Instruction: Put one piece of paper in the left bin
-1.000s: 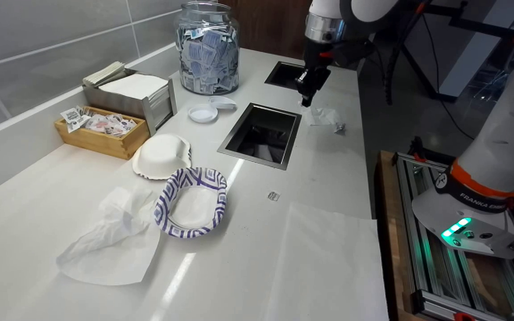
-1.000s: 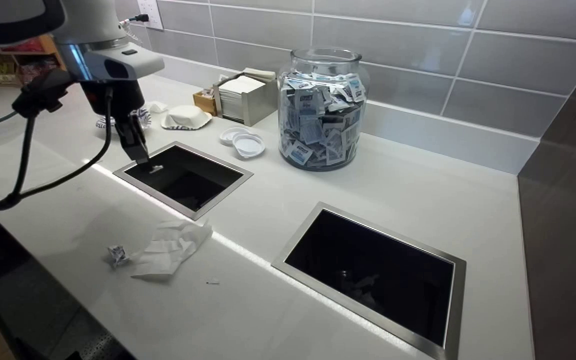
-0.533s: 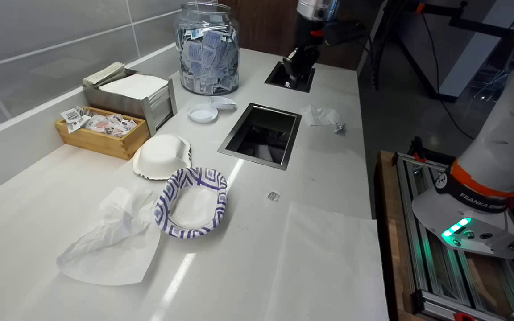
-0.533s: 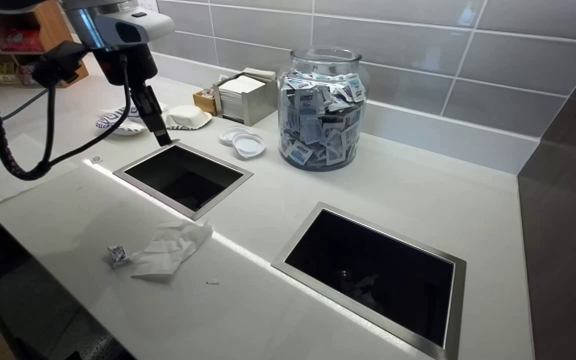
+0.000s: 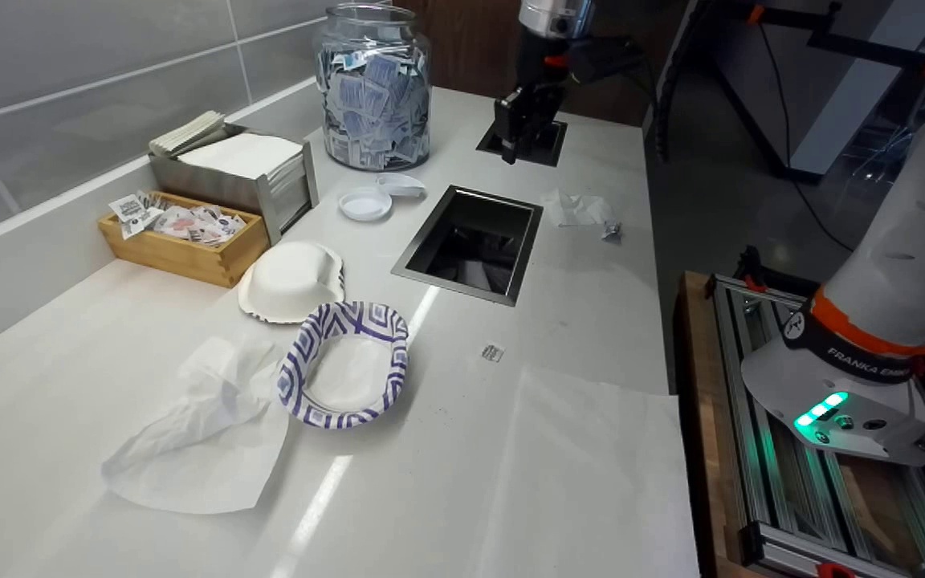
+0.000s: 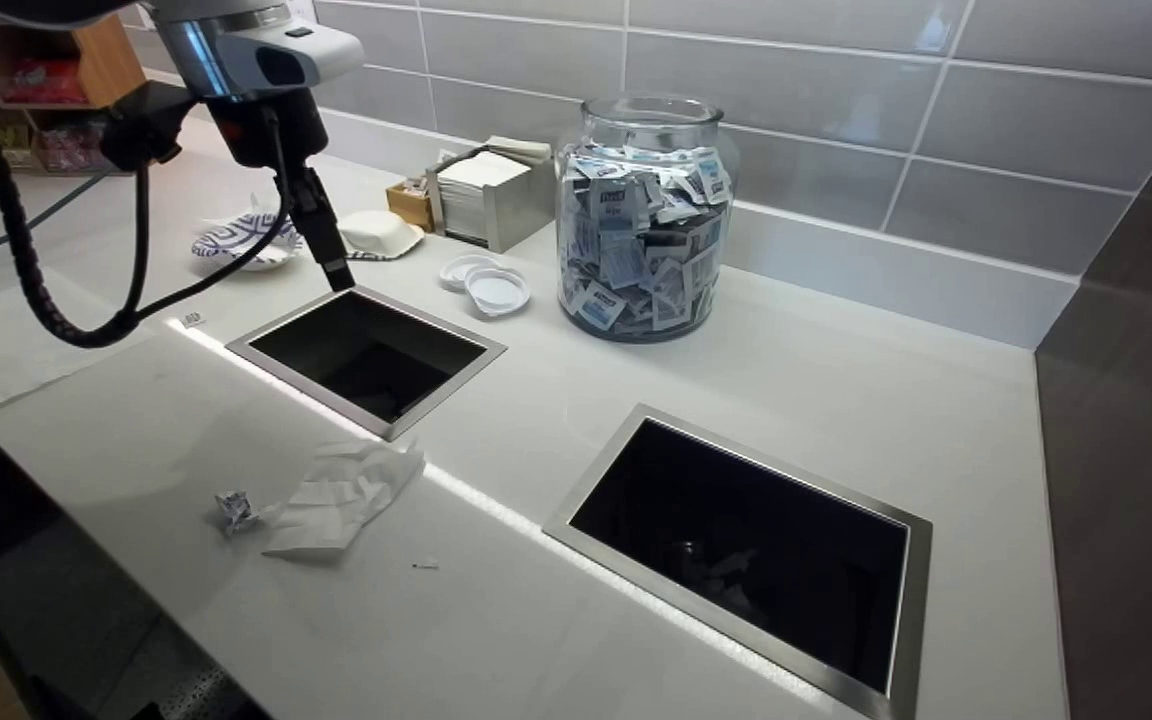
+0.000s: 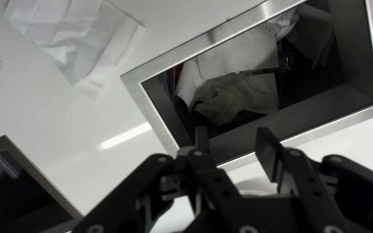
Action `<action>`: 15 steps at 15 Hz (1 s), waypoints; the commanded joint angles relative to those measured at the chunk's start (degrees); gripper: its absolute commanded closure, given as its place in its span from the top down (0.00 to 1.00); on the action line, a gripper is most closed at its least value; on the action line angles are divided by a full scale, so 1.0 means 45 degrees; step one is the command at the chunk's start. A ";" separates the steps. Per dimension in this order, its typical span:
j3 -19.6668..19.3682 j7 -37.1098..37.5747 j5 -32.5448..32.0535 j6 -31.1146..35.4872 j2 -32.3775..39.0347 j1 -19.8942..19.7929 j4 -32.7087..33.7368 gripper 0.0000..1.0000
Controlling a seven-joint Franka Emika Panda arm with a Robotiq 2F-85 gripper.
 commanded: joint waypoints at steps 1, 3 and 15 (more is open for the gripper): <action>0.0025 -0.0366 0.0349 -0.0069 0.0399 0.0159 0.0296 0.75; 0.0047 -0.0305 0.0261 -0.0095 0.0434 0.0188 0.0356 0.88; 0.0362 0.0253 -0.0005 -0.0280 -0.0043 0.0226 0.0480 1.00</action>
